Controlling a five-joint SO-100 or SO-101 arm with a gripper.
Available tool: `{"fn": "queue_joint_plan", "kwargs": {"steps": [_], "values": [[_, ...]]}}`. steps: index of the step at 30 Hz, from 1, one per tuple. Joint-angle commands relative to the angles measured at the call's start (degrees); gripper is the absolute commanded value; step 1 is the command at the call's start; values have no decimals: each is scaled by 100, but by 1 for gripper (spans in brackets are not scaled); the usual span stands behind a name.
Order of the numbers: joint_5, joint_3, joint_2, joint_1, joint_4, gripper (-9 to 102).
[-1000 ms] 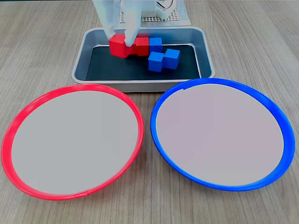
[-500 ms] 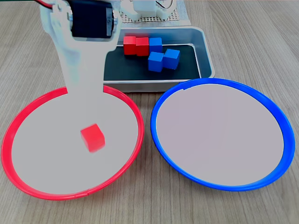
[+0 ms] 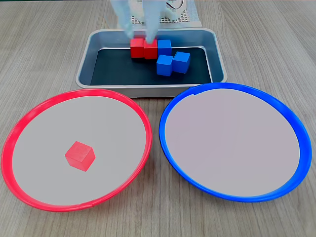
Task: Move six blocks tray to matching dishes
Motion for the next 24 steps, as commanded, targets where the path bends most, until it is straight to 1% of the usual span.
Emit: {"fn": "queue_joint_plan", "kwargs": {"steps": [1,3,7,12,16,20,24], "values": [[949,360,255,-422,-264,18],[1521,501,141,-721,-580,19],[1740,642,-149,-1002,-844,20],[1327,677,-562,-1125,-993,20],[809,650,-721,-949,-958,20],[589,712,-773,-773,-1037,18],[325,773,-800,-633,-1090,14]]}}
